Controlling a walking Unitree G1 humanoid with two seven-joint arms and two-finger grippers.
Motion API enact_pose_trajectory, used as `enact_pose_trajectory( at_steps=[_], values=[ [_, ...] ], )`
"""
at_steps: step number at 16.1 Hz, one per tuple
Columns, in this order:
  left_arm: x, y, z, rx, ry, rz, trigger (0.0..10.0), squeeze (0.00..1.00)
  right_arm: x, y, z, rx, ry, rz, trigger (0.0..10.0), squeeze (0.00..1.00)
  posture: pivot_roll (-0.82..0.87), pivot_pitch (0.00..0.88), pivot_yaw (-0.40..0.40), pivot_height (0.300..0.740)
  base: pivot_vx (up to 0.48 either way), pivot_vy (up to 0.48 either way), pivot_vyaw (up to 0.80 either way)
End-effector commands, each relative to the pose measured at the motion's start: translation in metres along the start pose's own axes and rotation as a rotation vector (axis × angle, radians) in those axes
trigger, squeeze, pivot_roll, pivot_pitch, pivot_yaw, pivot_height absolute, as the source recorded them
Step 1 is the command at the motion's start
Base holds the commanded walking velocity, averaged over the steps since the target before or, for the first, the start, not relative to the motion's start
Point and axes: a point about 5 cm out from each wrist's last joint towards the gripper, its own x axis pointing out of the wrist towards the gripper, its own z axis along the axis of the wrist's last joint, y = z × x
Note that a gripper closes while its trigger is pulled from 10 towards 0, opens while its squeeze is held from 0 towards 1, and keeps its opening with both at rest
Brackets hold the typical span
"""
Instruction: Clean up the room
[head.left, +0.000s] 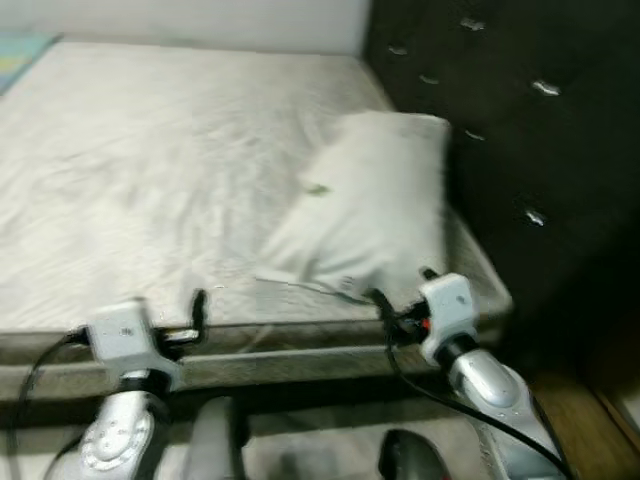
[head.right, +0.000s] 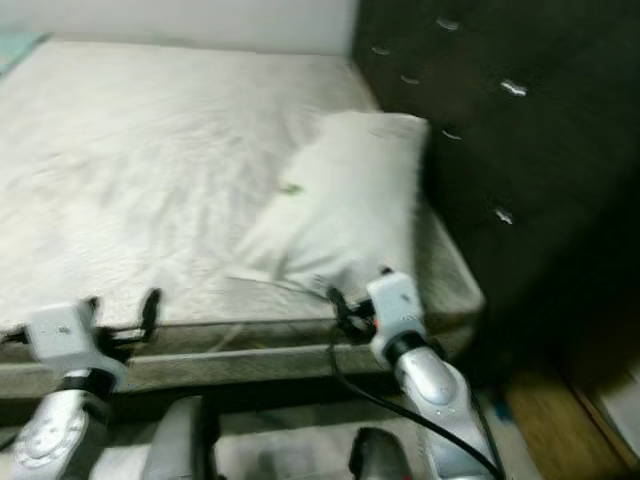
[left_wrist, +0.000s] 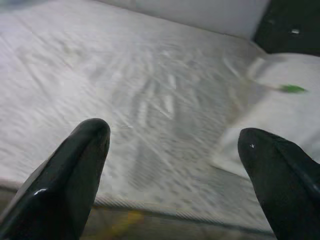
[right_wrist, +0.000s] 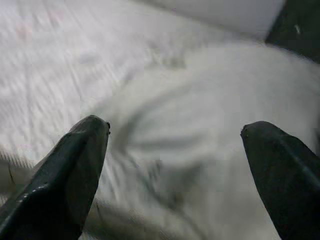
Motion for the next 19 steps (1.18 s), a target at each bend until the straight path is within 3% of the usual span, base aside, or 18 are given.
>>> enact_pose_trajectory(
  at_steps=[1, 7, 17, 19],
  values=[
    [0.002, -0.01, 0.004, -0.015, -0.018, -0.032, 10.0, 0.0, -0.006, -0.008, -0.003, -0.018, 0.014, -0.021, 10.0, 0.0, -0.1, 0.058, -0.075, 0.576, 0.326, 0.0, 0.0],
    [0.002, -0.01, 0.003, -0.017, -0.016, -0.034, 10.0, 0.0, -0.006, -0.009, -0.004, 0.007, 0.013, -0.026, 10.0, 0.0, -0.1, 0.058, -0.076, 0.576, 0.331, 0.0, 0.0],
    [0.002, -0.012, 0.001, -0.021, 0.006, -0.021, 10.0, 0.0, -0.006, -0.011, -0.009, -0.034, 0.052, -0.032, 10.0, 0.0, -0.1, 0.064, -0.079, 0.576, 0.0, 0.0, 0.0],
    [-0.002, -0.013, -0.001, -0.029, 0.015, -0.018, 10.0, 0.0, -0.008, -0.011, -0.013, 0.011, 0.075, -0.037, 10.0, 0.0, -0.09, 0.075, -0.083, 0.571, 0.0, 0.0, 0.0]
  ],
)
